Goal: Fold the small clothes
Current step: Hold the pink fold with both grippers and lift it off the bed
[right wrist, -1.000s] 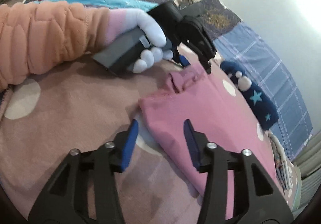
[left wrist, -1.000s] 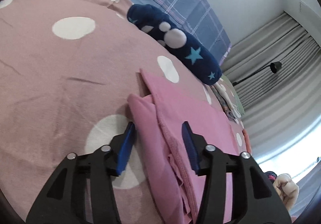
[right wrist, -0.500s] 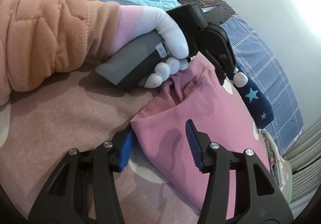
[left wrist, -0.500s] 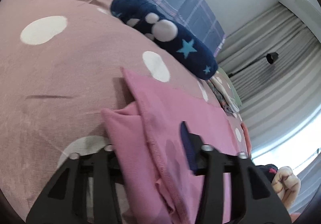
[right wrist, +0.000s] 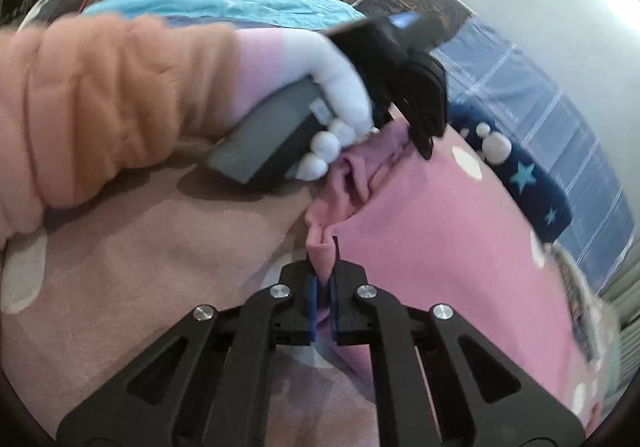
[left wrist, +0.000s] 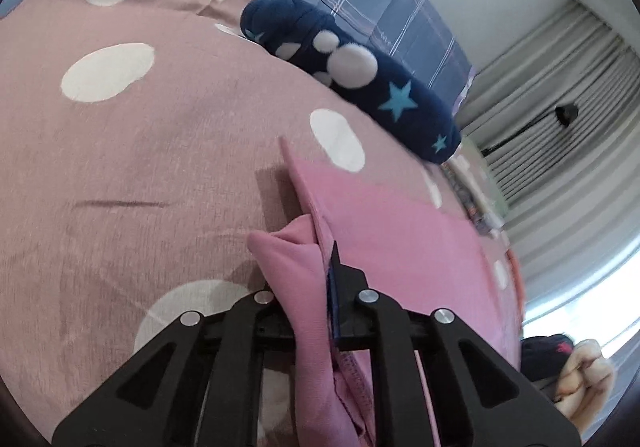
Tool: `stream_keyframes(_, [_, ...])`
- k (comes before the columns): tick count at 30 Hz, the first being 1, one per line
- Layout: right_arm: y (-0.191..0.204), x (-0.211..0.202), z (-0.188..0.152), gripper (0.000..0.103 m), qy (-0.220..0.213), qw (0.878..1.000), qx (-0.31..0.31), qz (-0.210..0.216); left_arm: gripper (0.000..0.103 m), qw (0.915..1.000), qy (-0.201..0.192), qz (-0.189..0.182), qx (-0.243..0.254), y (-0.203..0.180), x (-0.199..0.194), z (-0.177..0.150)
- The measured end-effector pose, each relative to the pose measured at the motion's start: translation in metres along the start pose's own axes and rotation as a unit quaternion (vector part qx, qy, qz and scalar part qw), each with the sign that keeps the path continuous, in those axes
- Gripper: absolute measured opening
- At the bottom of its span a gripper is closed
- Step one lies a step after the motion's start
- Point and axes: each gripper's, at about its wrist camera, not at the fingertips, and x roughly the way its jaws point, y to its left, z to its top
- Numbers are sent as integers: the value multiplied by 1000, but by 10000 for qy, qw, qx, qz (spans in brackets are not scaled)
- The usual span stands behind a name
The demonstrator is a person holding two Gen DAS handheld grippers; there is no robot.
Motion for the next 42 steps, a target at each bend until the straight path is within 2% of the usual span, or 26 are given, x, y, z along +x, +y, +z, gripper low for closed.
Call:
stream_keyframes(7, [-16, -14, -1, 4, -235, 9984, 479, 177, 12, 9993, 105, 354, 102, -17, 1, 6])
stream_keyframes(10, [-36, -23, -4, 4, -328, 9944, 957, 309, 12, 9992, 97, 393, 58, -27, -2, 13])
stream_keyframes(15, [-69, -40, -12, 4, -486, 9872, 1505, 224, 12, 9986, 46, 505, 134, -54, -1, 18])
stream_keyframes(21, [-101, -54, -30, 4, -589, 9761, 2074, 265, 11, 9968, 84, 749, 272, -88, 11, 23])
stream_keyframes(30, [-135, -72, -62, 4, -709, 9611, 2647, 359, 11, 9958, 115, 848, 316, -130, 33, 24])
stream_keyframes(36, [-159, -82, -91, 4, -751, 9472, 3076, 504, 11, 9942, 158, 875, 612, -172, 54, 19])
stream_keyframes(42, [-182, -101, -124, 4, -874, 9353, 3405, 416, 11, 9922, 270, 825, 891, -216, 84, 11])
